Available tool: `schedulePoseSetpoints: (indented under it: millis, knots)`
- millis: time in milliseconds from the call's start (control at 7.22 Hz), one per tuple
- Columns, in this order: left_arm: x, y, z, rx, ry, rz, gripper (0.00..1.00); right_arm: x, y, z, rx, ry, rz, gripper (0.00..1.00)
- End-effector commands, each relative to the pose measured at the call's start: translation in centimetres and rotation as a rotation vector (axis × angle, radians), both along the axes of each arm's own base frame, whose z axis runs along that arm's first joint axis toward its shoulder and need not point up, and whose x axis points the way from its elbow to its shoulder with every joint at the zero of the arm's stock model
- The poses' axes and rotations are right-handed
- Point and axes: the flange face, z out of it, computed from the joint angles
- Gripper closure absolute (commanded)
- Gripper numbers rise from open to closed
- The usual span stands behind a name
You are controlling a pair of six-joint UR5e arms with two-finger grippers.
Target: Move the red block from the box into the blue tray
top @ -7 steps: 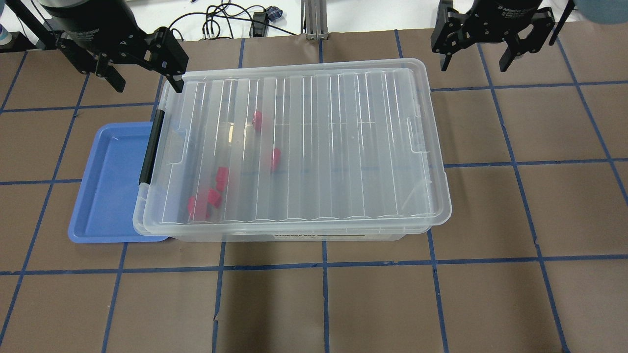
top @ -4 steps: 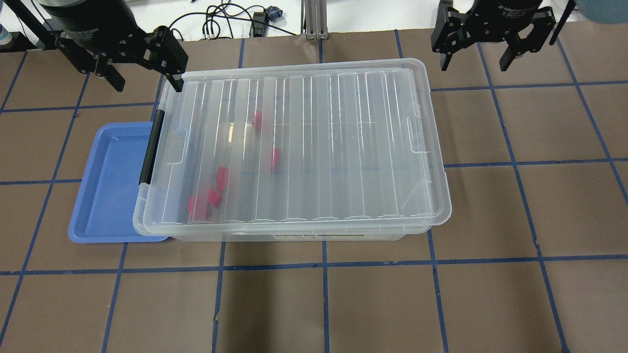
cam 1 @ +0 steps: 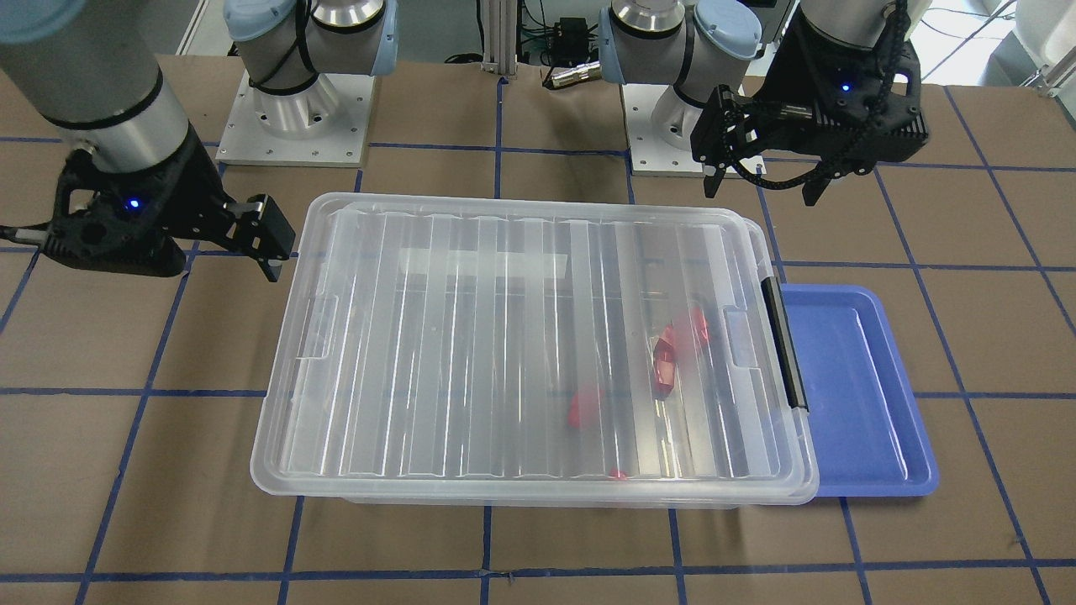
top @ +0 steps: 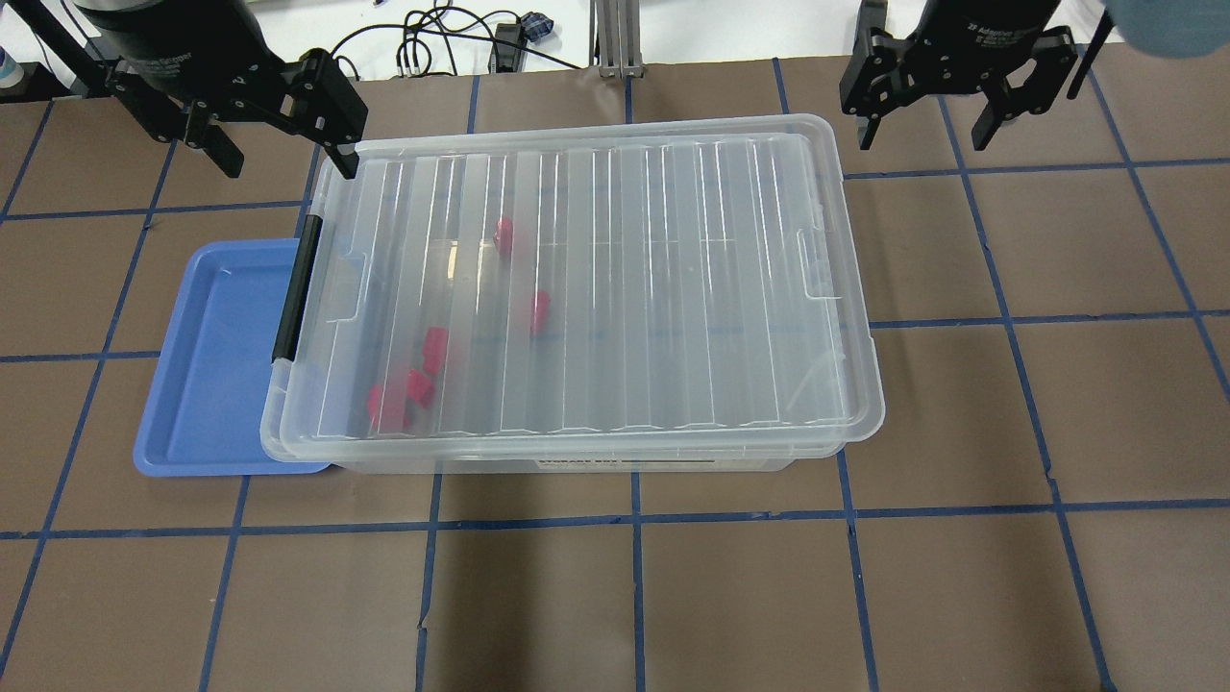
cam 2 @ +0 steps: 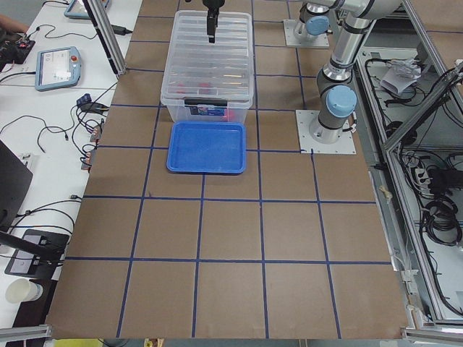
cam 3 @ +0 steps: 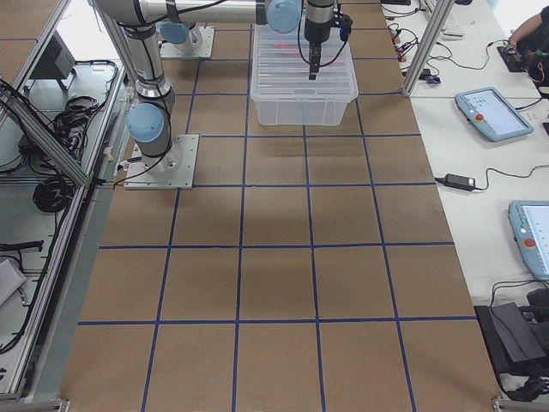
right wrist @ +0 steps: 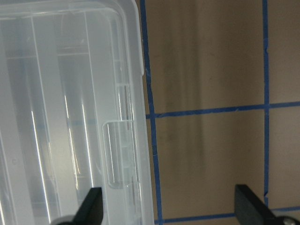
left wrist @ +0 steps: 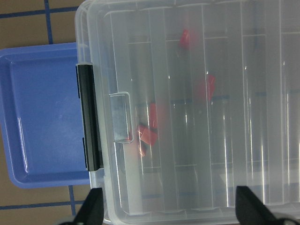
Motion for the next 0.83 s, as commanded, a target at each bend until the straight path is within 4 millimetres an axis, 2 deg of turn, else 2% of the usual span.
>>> schedulePoseSetpoints:
  millis: [0,277,693]
  knots:
    - [0.0,0.0,0.0,-0.002,0.000,0.000,0.00,0.0,0.0,-6.4,-0.032,0.002,0.009,0.00]
    - [0.1,0.0,-0.2,0.004,-0.006,-0.001,0.00,0.0,-0.2,-8.5,-0.018,0.002,0.007,0.00]
    - [0.1,0.1,-0.2,0.004,-0.008,-0.004,0.00,0.0,-0.3,-10.1,0.012,0.000,0.011,0.00]
